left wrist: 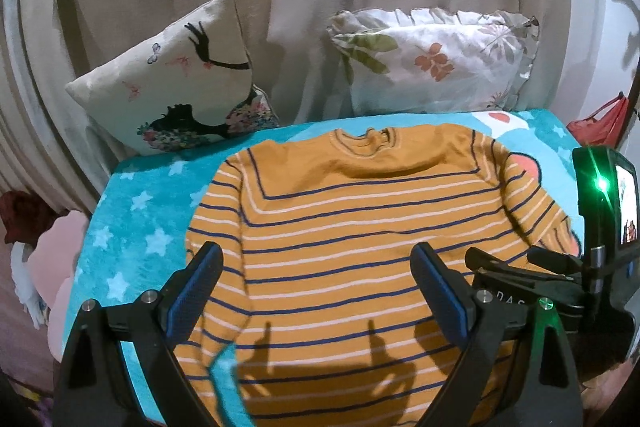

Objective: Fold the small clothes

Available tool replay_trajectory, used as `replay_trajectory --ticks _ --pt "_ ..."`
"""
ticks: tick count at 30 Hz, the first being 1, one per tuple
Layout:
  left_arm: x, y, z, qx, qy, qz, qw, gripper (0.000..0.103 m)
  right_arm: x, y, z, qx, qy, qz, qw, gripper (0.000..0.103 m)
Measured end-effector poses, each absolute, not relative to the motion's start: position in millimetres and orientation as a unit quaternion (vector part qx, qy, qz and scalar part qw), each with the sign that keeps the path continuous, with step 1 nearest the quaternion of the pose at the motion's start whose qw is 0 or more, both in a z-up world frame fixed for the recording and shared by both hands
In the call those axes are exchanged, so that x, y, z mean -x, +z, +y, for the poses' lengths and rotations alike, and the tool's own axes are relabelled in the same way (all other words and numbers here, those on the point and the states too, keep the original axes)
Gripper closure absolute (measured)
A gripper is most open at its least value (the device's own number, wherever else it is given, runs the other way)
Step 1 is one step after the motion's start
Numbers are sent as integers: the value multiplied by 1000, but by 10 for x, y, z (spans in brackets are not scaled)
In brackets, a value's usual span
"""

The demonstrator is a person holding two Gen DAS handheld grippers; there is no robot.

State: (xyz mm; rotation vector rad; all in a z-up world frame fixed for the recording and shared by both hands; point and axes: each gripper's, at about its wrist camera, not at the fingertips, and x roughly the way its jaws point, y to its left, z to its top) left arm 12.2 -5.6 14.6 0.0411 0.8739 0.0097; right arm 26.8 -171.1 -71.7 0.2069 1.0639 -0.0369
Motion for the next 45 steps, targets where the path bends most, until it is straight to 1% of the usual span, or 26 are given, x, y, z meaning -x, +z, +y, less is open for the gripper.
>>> replay_trajectory --ticks 7,11,16,22,28,45 --pt "-135 116 -340 25 7 436 900 9 -237 -650 -2021 -78 -12 504 860 14" --pt "-114 40 -520 33 5 438 898 9 -177 -631 -2209 -63 -10 501 863 14" --pt "-72 -156 -698 20 2 435 900 9 -116 -643 -2351 -29 -10 508 861 14" --pt "-81 -270 -759 10 3 437 899 9 -101 -693 -2442 -17 -15 517 856 14" --pt "-134 -262 -603 -2 6 433 901 9 -152 -700 -2325 -18 -13 516 856 14" --pt "-269 -134 206 -28 14 427 904 9 -332 -729 -1484 -41 -1 512 858 14"
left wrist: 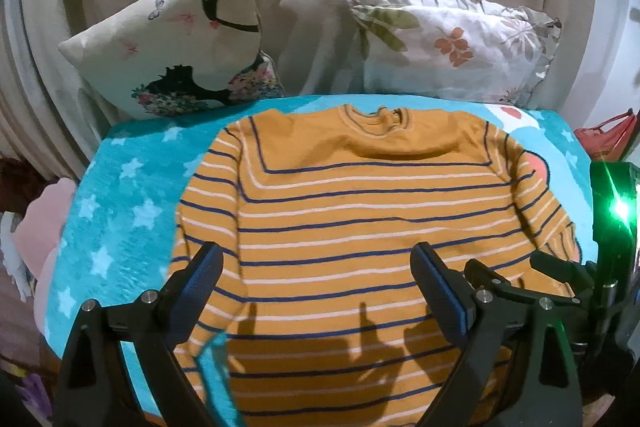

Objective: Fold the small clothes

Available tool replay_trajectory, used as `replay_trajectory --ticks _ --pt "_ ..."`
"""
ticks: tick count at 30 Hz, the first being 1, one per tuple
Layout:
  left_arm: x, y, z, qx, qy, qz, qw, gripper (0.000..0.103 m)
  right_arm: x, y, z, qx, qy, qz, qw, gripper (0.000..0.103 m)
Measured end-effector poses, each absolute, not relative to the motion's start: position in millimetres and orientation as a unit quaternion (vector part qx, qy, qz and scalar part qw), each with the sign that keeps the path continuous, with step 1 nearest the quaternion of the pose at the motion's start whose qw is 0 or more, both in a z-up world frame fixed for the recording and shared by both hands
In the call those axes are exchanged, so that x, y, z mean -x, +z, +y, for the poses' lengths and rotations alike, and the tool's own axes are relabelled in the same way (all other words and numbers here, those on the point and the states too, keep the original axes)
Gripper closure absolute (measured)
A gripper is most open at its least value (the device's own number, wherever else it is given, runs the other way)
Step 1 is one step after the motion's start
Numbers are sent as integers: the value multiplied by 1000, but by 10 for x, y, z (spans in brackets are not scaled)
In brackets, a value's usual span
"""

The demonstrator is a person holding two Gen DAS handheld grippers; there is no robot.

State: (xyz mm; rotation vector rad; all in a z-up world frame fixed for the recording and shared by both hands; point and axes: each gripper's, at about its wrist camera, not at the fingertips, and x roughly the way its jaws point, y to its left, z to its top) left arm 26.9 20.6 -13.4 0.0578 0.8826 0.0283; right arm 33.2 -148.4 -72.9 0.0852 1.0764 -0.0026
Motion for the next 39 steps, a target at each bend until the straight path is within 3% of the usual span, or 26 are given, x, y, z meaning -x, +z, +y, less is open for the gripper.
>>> replay_trajectory --ticks 14,33,39 --pt "-220 -213 711 -52 34 440 896 9 -354 -948 -880 -82 28 523 848 14" --pt "-267 -297 421 -26 21 459 888 9 -432 -995 -1209 -79 29 541 837 14" --pt "-192 -354 1154 48 99 456 883 9 -497 -951 -1308 -62 41 540 838 14"
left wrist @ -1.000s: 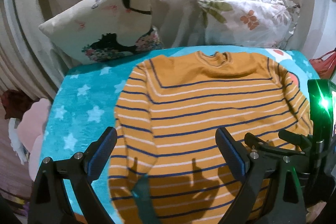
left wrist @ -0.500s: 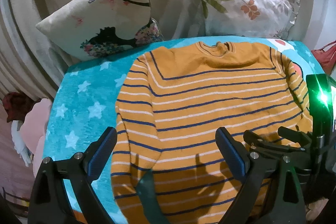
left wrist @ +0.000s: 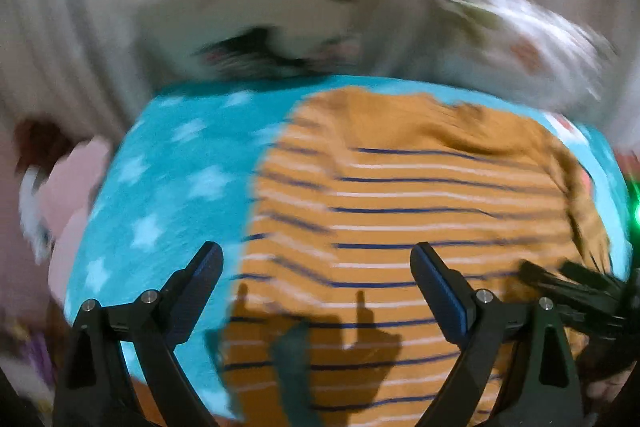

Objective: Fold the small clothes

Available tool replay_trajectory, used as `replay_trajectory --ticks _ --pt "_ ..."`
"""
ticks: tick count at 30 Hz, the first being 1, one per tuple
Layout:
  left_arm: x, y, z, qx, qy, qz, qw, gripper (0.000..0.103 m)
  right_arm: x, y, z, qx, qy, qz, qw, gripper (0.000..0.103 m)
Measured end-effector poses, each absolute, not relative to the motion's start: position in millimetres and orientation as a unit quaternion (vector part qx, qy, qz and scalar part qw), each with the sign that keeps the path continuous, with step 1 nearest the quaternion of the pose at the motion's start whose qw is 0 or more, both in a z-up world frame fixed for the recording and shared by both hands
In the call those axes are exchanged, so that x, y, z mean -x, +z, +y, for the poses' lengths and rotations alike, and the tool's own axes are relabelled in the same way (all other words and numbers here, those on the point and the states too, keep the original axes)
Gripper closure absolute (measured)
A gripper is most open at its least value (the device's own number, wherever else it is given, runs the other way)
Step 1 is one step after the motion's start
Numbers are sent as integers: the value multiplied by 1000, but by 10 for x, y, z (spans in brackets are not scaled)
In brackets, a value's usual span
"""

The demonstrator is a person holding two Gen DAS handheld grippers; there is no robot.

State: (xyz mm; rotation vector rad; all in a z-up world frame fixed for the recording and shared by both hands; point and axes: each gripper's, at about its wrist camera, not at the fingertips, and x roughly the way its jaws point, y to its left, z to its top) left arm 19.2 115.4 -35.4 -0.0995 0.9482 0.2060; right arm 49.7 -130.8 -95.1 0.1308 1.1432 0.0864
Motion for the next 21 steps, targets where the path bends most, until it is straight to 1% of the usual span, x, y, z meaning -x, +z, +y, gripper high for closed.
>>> replay_trajectory --ticks 5,8,11,12,13,14,15,18,21 --pt "140 -721 1819 131 158 486 850 9 -559 -1000 -1316 -51 49 551 831 14" --pt "252 -990 1861 157 134 508 836 9 -606 -1044 -1236 -40 59 559 826 14" --pt "192 -1207 1731 151 82 537 826 9 -643 -1070 -1100 -22 70 565 822 14" --pt "155 -1272 1707 145 71 544 824 18 -649 -1076 -1037 -14 75 566 821 14" --pt "118 -1335 1708 137 68 551 821 47 -651 -1081 -966 -4 81 567 820 14" --pt "94 -1393 1714 134 68 564 812 68 -647 -1083 -917 4 86 568 819 14" --pt "70 -1459 1763 139 71 578 801 86 -643 -1087 -877 10 89 568 818 14" --pt "97 -1387 2076 183 68 555 809 90 -643 -1095 -836 19 84 571 816 14" --pt "135 -1219 2574 180 138 523 822 91 -667 -1102 -901 11 64 576 815 14"
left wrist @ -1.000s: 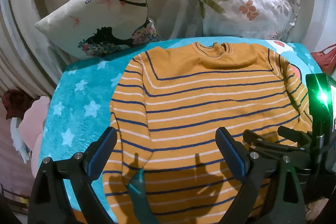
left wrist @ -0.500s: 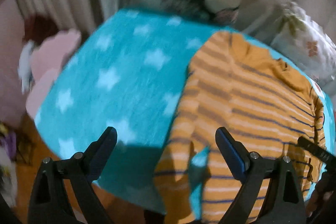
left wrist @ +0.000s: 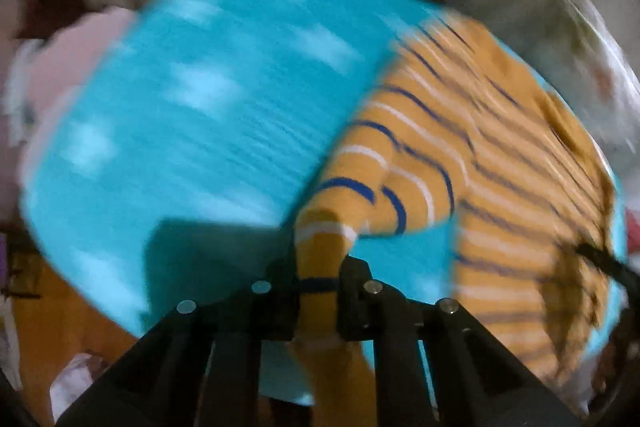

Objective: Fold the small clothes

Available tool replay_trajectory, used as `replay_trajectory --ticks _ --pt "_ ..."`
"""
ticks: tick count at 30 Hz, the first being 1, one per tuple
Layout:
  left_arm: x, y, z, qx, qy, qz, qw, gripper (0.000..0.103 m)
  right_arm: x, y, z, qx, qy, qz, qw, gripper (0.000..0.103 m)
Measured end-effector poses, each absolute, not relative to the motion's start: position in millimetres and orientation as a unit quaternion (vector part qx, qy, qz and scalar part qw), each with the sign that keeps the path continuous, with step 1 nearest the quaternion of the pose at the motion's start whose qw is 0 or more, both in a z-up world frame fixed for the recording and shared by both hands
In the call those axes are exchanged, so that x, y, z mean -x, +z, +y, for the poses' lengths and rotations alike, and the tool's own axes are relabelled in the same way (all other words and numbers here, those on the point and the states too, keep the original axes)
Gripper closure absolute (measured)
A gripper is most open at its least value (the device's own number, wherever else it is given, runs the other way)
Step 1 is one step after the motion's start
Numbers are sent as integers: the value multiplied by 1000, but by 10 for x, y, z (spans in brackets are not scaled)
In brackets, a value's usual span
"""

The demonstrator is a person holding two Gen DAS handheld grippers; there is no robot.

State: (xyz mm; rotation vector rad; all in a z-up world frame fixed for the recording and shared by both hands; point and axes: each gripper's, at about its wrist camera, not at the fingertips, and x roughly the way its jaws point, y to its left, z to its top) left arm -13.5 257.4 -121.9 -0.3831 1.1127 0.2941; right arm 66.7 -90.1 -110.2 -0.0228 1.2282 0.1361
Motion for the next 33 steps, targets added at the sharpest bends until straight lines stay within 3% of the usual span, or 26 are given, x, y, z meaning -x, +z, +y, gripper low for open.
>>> replay_trajectory --ticks 5,7,13,21,27,33 --pt "217 -932 3700 226 225 476 819 87 -693 -1110 -868 5 46 579 814 14" --pt "227 -840 3966 243 227 464 821 73 -691 -1113 -786 11 43 581 813 14" --pt "344 -704 4462 319 260 391 823 50 -653 -1139 -389 48 55 585 808 14" --pt "1010 -845 4736 346 297 389 801 46 -559 -1049 1005 164 218 542 795 14" --pt "1709 -1043 4753 375 336 399 767 45 -175 -973 2524 304 365 426 770 14" --pt "2298 -1097 4766 398 375 395 738 45 385 -1245 3799 408 457 323 721 16"
